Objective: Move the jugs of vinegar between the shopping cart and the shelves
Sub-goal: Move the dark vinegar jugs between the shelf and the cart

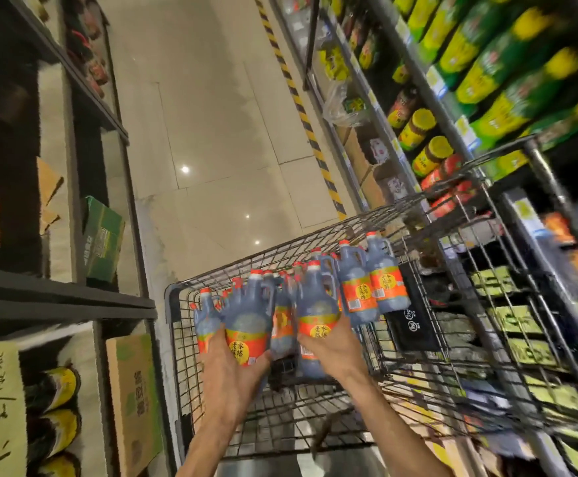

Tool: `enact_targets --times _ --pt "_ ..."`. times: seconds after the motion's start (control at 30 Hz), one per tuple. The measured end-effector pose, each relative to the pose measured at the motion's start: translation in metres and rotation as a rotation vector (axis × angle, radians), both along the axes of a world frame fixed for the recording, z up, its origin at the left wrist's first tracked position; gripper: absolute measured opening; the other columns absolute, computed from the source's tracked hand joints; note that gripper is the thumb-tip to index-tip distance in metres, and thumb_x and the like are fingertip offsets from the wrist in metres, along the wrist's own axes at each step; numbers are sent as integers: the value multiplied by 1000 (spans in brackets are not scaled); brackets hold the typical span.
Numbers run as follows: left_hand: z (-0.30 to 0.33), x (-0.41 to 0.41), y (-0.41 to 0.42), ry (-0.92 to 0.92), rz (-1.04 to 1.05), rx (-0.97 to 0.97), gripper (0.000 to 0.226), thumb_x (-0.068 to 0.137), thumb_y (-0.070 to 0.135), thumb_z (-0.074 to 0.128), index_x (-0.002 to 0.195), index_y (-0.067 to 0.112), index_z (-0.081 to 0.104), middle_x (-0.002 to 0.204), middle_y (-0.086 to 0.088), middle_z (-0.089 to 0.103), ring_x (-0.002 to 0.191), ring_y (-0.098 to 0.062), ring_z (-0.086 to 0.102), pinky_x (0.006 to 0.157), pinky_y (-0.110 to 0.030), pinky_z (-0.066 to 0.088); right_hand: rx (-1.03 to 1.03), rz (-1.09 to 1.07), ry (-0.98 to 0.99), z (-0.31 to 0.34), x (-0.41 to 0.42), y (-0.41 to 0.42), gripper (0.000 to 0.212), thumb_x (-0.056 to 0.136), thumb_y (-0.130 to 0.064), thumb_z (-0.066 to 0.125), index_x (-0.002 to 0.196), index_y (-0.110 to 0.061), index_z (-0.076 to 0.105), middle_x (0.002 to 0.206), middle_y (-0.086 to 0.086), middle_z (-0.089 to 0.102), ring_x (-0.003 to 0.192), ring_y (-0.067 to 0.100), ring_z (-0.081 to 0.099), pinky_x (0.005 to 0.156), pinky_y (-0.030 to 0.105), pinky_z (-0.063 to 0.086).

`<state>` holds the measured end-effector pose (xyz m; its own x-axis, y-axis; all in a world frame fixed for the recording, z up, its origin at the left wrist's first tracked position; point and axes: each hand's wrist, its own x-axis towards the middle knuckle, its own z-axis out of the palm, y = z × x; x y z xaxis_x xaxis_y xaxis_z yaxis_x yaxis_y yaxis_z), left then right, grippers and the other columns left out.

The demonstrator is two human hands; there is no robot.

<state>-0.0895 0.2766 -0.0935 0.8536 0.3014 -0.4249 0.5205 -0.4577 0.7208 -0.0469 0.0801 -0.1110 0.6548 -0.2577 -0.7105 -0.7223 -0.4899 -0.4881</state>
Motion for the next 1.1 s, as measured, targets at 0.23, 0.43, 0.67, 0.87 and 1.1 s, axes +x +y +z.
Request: enact_targets --times 0.23,0.43,0.67,0.87,1.1 --pt "66 5 -80 -191 -292 -4 80 71 41 90 135 25 46 117 18 57 106 -7 60 81 -21 41 -97 -207 -115 82 -48 -80 94 49 -68 79 124 -23 44 105 2 69 97 28 70 80 40 57" --pt "118 -28 -170 -373 -539 -115 74 71 42 87 129 42 43 122 27 56 110 2 57 89 -19 44 -115 -444 -263 139 -132 -164 90 62 -56 86 132 -23 40 112 2 67 94 25 67 72 36 51" --pt "150 -109 -278 -420 -759 -129 86 61 33 94 136 22 52 117 5 65 100 -9 60 81 -26 44 -103 -687 -456 191 -270 -252 76 73 -45 87 126 -27 37 108 -1 64 80 1 60 59 16 46" --pt "172 -194 -361 -422 -972 -113 84 59 43 90 132 26 52 114 3 62 101 -20 64 82 -37 53 -173 -857 -523 216 -394 -311 80 57 -66 83 122 -33 51 98 -9 71 83 12 71 74 44 60" --pt "207 -272 -458 -442 -1179 -206 89 58 51 88 134 25 49 121 0 61 106 -23 63 89 -41 54 -261 -1052 -584 250 -498 -369 75 67 -52 87 124 -31 43 100 -11 66 86 6 67 75 34 56"
